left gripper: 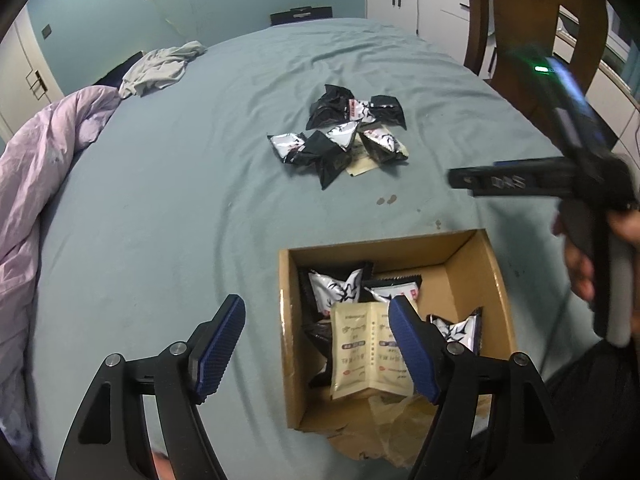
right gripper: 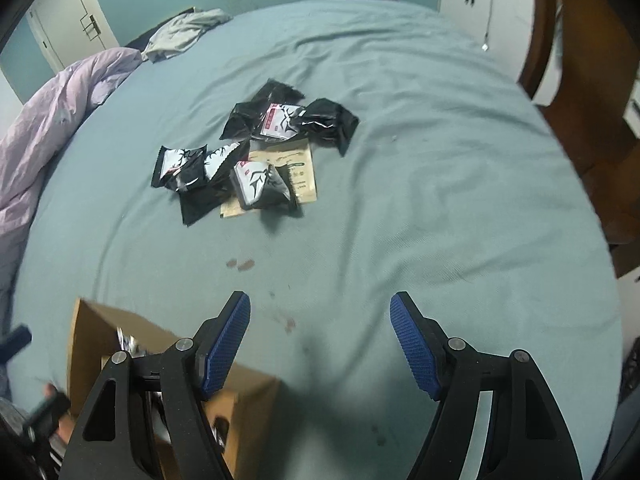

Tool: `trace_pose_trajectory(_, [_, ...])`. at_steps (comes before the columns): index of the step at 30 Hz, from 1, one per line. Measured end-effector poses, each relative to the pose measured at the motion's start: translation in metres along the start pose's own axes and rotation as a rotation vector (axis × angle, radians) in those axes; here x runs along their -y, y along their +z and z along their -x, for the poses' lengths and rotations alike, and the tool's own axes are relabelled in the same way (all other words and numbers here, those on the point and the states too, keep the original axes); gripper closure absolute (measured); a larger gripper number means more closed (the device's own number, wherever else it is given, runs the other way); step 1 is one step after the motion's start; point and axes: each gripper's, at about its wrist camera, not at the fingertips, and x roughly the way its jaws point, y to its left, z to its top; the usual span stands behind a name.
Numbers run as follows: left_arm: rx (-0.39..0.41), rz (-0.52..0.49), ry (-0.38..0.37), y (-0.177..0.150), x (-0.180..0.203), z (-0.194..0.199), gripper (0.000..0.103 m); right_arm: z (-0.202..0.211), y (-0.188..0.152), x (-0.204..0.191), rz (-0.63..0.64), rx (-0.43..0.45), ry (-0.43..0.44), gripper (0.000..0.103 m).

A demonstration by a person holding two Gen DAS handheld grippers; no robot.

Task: Organize snacks
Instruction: 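Move both open grippers back to the snack pile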

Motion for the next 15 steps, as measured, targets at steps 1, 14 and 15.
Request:
trace_pose_trajectory(1, [-0.001,0.002,-0.001,0.001,0.0,-0.001,0.026,-0.007,0.008,0.0,0.007,-0.007,0.001,0.031])
trace_pose_trajectory(14, [-0.064,0.008,-0.02,0.015,-0.001,-0.021,0.025,-0.07,0.064,-0.023,0.147,0.016,0.045,0.031])
trace_pose_trajectory(15, [-0.068,0.008,-0.02,0.015,-0.001,-0.022,0.025,-0.074,0.068,-0.024,0.146,0.013,0.067,0.031])
